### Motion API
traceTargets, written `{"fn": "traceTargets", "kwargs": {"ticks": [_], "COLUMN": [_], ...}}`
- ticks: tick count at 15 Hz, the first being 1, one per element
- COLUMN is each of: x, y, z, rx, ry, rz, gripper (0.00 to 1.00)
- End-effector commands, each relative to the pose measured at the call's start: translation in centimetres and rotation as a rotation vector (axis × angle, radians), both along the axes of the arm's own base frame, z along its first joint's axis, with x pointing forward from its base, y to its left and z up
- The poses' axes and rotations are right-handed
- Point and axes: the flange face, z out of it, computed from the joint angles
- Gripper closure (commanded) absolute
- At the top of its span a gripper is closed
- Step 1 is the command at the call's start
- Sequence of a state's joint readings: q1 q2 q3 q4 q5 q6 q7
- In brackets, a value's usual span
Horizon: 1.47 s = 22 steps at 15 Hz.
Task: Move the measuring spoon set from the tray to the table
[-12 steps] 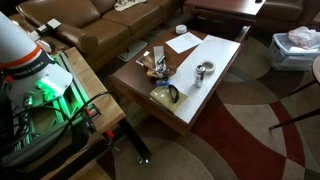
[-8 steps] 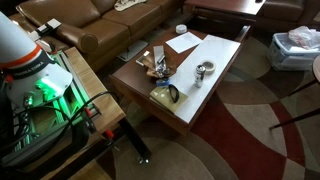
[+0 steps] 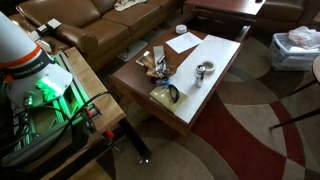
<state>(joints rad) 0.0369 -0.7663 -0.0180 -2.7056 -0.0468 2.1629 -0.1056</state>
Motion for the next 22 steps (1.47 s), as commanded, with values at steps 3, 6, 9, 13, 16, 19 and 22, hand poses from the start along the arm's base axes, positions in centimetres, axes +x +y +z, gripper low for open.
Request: {"fn": "traceTargets", "kwargs": {"ticks": [3, 6, 9, 13, 16, 19, 22], "x": [9.0, 12.9, 16.1, 18.4, 17.7, 18.5, 18.7], "y": [-0.5, -2.5, -5.7, -11.1, -11.3, -11.9, -11.8], "z": [-4.1, -8.0, -13.1, -19.9, -20.1, -21.5, -21.2], "rx": [0.029, 0.018, -0.001, -0.046, -0.035, -0.04, -0.039], "ry": [0.026, 0.049, 0.085, 0.171, 0.187, 0.203, 0.198], "rz": [-0.096, -0.2, -0.313, -0.453, -0.443, -0.458, -0.462], "gripper": [0.0, 0.0, 0.0, 0.0, 0.0, 0.0, 0.0]}}
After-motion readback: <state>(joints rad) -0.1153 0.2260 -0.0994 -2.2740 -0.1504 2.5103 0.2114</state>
